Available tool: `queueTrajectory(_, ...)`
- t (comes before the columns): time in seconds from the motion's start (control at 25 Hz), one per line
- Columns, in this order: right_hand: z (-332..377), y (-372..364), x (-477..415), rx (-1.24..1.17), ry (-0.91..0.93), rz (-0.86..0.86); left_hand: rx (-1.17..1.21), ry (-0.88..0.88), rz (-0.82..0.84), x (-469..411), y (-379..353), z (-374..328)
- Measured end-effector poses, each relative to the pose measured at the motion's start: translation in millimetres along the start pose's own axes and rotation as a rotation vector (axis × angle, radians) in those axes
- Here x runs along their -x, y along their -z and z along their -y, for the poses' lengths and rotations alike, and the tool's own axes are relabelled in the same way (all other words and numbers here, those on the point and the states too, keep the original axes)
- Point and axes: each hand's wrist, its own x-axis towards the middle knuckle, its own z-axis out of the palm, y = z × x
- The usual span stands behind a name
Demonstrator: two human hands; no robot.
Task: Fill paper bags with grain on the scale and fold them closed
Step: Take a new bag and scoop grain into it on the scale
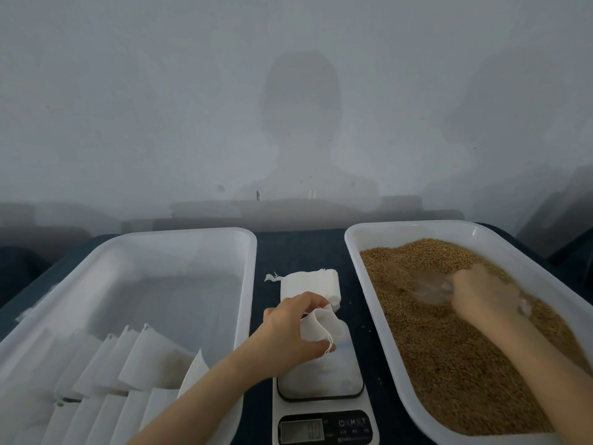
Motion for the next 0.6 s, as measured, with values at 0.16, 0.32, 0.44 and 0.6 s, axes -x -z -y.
queueTrajectory(0.16,-9,-6,-3,-0.407,0.052,0.159,0.004,0.006,0.008,-1,0,1)
queueTrajectory(0.32,-22,-4,2,-0.514,0.083,0.134,0.022,0.011,0.007,-1,0,1)
queueTrajectory(0.44,-30,-5,11,-0.502,0.136,0.145,0.028,0.010,0.009,-1,0,2)
queueTrajectory(0.6,-38,-6,20,-0.528,0.185,0.180,0.036,0.007,0.009,-1,0,1)
